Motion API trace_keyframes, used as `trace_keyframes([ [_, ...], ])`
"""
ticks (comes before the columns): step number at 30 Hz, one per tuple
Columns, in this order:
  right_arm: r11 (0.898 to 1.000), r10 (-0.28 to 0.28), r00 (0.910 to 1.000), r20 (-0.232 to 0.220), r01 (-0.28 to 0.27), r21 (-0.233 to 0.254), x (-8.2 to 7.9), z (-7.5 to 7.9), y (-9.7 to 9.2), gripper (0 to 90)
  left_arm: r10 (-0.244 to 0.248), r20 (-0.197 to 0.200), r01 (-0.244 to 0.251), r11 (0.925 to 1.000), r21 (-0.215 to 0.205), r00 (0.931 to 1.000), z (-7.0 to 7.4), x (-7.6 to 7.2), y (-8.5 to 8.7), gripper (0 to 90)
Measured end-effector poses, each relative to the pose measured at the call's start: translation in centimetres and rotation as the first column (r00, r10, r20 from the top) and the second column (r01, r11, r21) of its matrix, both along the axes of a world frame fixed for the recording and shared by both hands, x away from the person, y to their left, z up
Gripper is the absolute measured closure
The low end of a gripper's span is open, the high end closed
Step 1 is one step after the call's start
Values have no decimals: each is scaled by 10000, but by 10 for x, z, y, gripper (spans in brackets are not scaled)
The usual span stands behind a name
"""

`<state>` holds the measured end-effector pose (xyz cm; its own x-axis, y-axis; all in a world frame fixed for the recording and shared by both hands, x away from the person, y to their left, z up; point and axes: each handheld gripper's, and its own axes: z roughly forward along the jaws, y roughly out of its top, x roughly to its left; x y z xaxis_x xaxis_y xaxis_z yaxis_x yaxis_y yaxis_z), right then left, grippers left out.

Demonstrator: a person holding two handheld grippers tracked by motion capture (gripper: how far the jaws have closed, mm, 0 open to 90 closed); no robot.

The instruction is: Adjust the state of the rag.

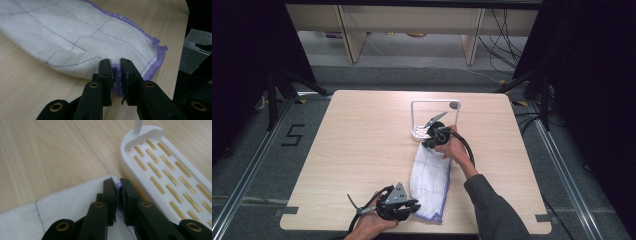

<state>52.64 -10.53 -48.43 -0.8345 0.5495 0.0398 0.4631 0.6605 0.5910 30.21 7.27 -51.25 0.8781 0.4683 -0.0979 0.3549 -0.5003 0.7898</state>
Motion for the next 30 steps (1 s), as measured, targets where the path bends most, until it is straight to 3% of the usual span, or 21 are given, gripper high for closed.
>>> trace_keyframes([
  [4,9999,104,9999,-78,-105,-123,-3,-1,10,818,-151,-57,150,9997,-211,9999,0,0,-6,753],
  [5,9999,55,9998,-168,-57,-156,-3,0,11,787,-60,-116,58,9997,-230,9999,1,0,-6,725],
  [7,9994,-327,9993,-171,325,-105,-4,1,12,710,-15,-284,-4,9979,-648,9996,3,1,-4,645],
  [8,9988,-492,9985,-221,492,-17,-6,3,11,668,0,-354,-22,9980,-628,9994,6,2,-1,596],
  [9,9995,-261,9997,-35,261,161,-5,5,10,617,118,-397,-151,9964,-836,9991,9,2,0,556],
  [10,9977,-634,9980,-17,635,229,-8,8,9,579,168,-278,-192,9957,-911,9995,13,3,3,532],
  [11,9973,-659,9977,140,654,334,-9,12,6,554,206,-176,-223,9943,-1045,9996,18,3,4,498],
  [13,9880,-1263,9919,133,1246,917,-14,20,-2,519,483,-82,-489,9902,-1307,9988,29,7,10,452],
  [14,9852,-1423,9898,-10,1417,963,-18,25,-8,502,634,-54,-635,9868,-1486,9980,34,10,13,443],
  [15,9829,-1546,9873,359,1501,1065,-19,26,-15,492,726,53,-710,9862,-1498,9973,38,15,17,434],
  [16,9801,-1577,9872,249,1534,1260,-22,30,-22,483,913,157,-880,9854,-1455,9957,43,20,21,433],
  [19,9613,-2202,9741,518,2076,1812,-26,31,-43,445,1279,141,-1243,9804,-1528,9917,48,40,29,433],
  [21,9580,-2206,9753,150,2137,1910,-30,31,-52,440,1549,40,-1528,9782,-1408,9879,45,53,31,431],
  [22,9550,-2163,9757,346,2041,2153,-31,27,-53,443,1708,-11,-1694,9765,-1333,9853,41,60,30,428],
  [23,9581,-2067,9784,64,2011,2042,-32,26,-54,450,1813,-181,-1821,9743,-1329,9833,37,65,29,424],
  [24,9557,-2030,9791,85,1963,2192,-32,23,-52,461,1844,-228,-1858,9756,-1173,9826,32,70,28,422],
  [27,9662,-1837,9829,135,1780,1867,-31,17,-42,445,2002,-530,-2041,9756,-807,9783,23,78,25,418],
  [28,9632,-1884,9819,190,1810,1988,-30,16,-37,438,1995,-546,-2031,9765,-717,9784,21,79,24,418],
  [30,9666,-1896,9816,249,1821,1802,-28,18,-31,425,1919,-560,-1955,9783,-683,9798,19,80,22,419],
])
